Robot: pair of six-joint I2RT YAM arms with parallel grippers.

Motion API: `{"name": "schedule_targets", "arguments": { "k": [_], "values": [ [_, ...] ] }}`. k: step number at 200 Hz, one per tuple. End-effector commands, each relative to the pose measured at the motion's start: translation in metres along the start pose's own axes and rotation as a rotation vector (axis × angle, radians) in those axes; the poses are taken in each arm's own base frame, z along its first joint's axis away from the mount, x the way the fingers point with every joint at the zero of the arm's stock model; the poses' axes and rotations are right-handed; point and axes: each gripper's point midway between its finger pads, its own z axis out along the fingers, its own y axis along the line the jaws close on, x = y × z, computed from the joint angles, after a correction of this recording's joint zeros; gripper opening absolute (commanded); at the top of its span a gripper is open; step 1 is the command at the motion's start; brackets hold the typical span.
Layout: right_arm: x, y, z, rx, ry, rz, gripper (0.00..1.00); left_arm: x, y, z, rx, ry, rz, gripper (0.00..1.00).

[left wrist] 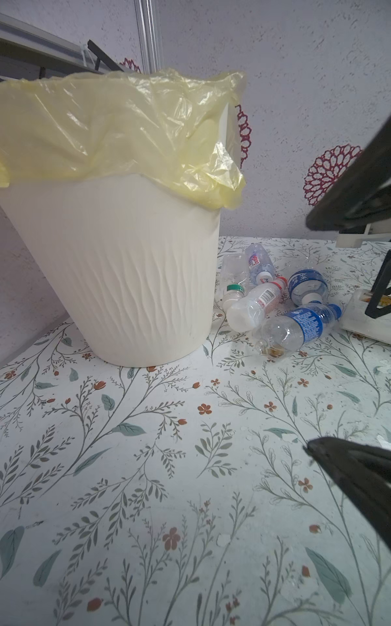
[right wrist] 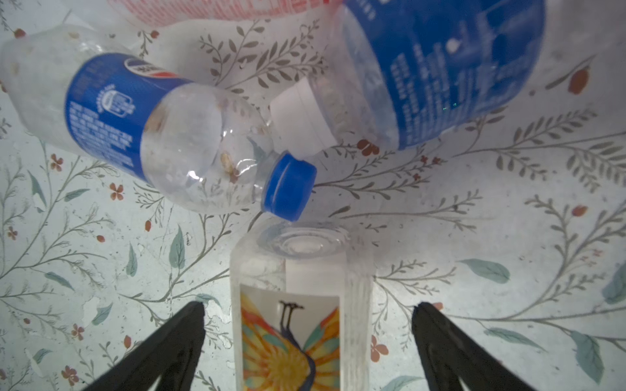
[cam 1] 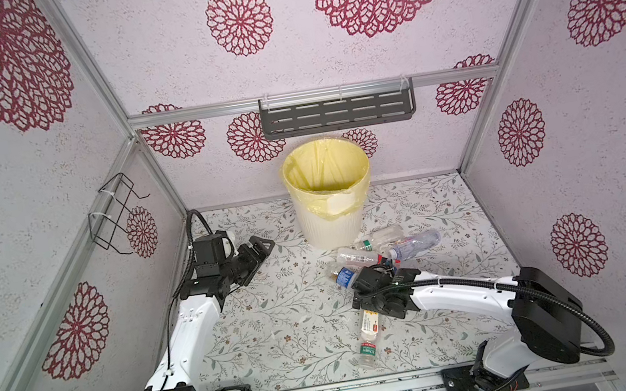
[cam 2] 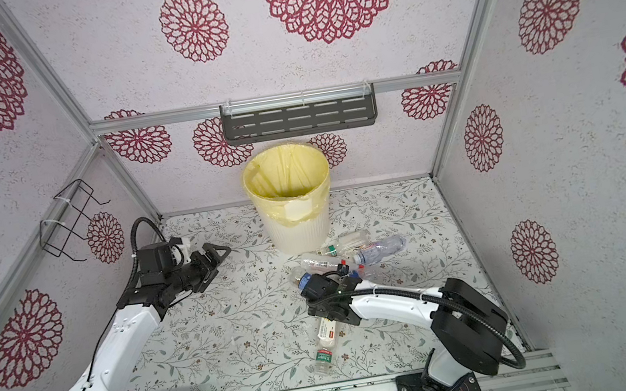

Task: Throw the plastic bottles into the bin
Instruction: 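Lower the right gripper onto the peacock-label clear bottle and close it, then lift the peacock-label bottle with the right gripper and carry it over the bin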

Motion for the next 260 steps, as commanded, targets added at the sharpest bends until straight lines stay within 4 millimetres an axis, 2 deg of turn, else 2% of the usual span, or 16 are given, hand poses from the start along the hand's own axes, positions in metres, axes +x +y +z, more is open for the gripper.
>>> {"name": "schedule_targets", "arguments": {
  "k": [1,42,72,103,127,160,207,260],
  "values": [
    [-0.005,-0.001,-0.007,0.034,-0.034,0.03,0.99,-0.001,0.0,0.0,0.009,-0.001,0.011,0.97],
    [-0.001,0.002,0.0,0.032,-0.022,0.032,0.99,0.001,0.003,0.001,0.003,0.003,0.006,0.97],
    [0.0,0.001,0.002,0.048,-0.029,0.023,0.94,0.0,0.002,0.001,0.006,-0.003,0.0,0.97],
    [-0.001,-0.003,0.002,0.061,-0.042,0.024,0.85,-0.002,0.001,0.001,0.009,-0.004,0.0,0.97],
    [0.0,-0.003,0.003,0.061,-0.042,0.024,0.7,-0.002,0.003,0.001,-0.001,-0.007,-0.001,0.97],
    [0.001,-0.003,0.002,0.06,-0.041,0.019,0.61,-0.002,0.003,0.001,-0.002,-0.003,-0.007,0.97],
    [-0.001,0.001,-0.009,0.028,-0.069,0.027,0.59,-0.001,-0.001,-0.002,0.008,-0.004,-0.014,0.97],
    [-0.008,0.003,-0.031,-0.034,-0.106,0.04,0.58,0.001,0.001,0.0,0.006,0.009,-0.022,0.97]
  ]
}}
